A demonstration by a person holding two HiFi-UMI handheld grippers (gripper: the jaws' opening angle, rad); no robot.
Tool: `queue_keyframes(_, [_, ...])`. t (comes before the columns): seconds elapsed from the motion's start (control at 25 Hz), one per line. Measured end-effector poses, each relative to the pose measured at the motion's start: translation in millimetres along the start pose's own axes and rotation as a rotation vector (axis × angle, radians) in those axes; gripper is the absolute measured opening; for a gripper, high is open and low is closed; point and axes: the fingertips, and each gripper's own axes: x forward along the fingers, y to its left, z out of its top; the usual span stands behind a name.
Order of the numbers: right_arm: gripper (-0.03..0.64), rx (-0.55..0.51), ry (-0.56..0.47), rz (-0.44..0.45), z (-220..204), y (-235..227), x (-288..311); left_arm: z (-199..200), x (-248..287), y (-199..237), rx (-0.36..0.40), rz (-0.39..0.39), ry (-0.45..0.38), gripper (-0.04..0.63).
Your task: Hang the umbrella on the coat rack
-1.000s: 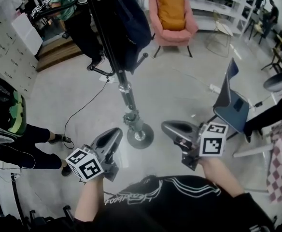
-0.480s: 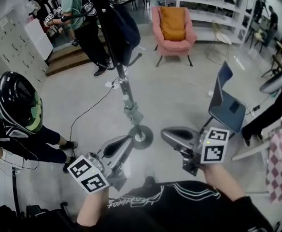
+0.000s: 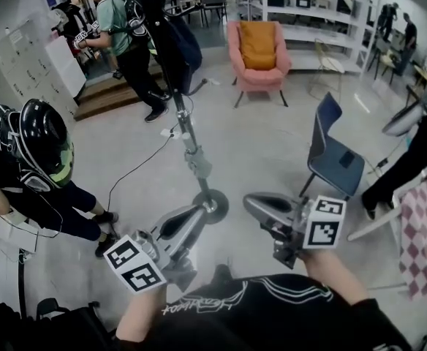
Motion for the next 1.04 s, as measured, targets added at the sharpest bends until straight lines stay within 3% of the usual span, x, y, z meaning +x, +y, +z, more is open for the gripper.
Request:
queue_keyframes(0.12, [0.011, -0.030, 0.008, 0.010, -1, 17, -6, 3, -2, -13, 0.006, -0.009, -0.022, -0.002])
queue_keyframes(0.32, [0.012, -0.054, 0.005, 0.033, 0, 39, -21, -1, -2, -31, 0.091, -0.011, 0.000, -0.002])
queue_keyframes(0.6, [0.012, -0.077, 0.007, 0.049, -3, 57, -35, -5, 2, -54, 0.074, -0.053, -0.002, -0.002])
queue_keyframes(1.04, [0.012, -0.108, 0.000, 0.056, 4, 71, -53, 0, 4, -76, 0.108, -0.044, -0.031, -0.002])
